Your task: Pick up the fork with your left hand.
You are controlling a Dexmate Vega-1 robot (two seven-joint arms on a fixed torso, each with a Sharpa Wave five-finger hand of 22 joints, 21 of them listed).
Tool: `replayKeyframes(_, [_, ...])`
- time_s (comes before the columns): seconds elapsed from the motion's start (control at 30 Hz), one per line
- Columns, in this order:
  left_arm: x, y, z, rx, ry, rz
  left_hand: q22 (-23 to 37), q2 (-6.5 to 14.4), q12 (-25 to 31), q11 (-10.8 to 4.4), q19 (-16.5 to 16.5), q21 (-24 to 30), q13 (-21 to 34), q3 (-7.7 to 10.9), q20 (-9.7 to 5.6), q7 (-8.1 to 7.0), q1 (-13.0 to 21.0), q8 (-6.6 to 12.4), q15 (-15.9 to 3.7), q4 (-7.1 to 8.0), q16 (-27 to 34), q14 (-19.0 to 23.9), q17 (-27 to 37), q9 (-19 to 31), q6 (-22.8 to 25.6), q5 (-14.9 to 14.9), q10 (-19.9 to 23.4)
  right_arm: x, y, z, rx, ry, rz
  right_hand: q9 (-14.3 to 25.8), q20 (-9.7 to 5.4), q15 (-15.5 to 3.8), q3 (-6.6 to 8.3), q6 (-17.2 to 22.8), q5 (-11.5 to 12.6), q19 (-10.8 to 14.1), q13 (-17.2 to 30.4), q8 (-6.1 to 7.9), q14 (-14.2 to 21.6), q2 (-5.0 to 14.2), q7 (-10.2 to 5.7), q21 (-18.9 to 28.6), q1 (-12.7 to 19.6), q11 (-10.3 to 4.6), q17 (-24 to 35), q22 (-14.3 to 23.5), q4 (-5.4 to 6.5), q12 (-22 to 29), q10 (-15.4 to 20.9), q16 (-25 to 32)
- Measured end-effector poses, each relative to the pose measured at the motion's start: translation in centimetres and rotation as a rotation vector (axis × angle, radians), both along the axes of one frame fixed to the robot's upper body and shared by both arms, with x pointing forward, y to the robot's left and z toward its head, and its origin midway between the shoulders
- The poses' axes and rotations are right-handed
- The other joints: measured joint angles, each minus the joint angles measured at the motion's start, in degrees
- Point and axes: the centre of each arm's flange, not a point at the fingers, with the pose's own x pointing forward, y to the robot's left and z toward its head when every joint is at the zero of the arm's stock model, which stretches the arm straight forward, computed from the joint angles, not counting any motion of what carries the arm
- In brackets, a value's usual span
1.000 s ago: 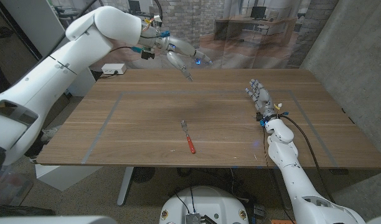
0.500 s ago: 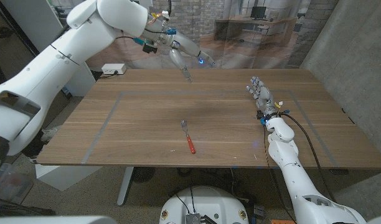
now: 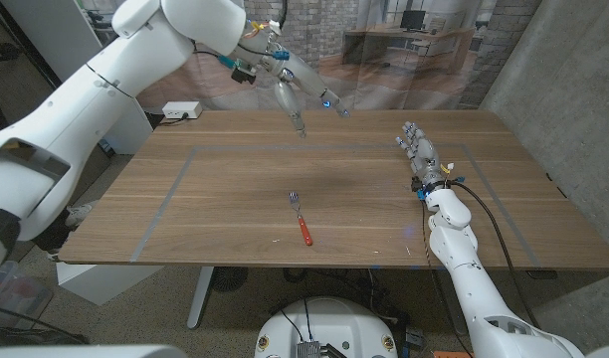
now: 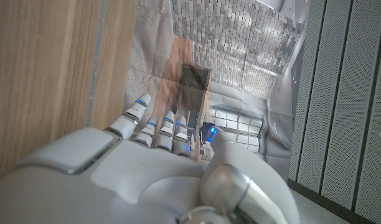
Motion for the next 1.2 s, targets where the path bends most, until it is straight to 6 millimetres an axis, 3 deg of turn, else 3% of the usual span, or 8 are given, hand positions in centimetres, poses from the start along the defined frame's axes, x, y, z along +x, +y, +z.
replayKeyframes(1.2, [-0.2,-0.2,-4.2,0.136,-0.047,-0.015,0.27,0.53,0.46,-0.31,-1.02,-1.27,0.53,-2.98,1.03,-0.51,0.98,0.0,-0.18,0.94,0.0,-1.28,0.0,0.26,0.53,0.88,-0.31,-1.1,0.8,0.1,0.001,-0.024,-0.029,0.0,0.0,0.0,0.18,-0.01,0.0,-0.01,0.0,0.0,-0.01,-0.3,0.0,0.0,-0.3,-0.31,-0.09,0.0,-0.18,0.0,0.31,0.0])
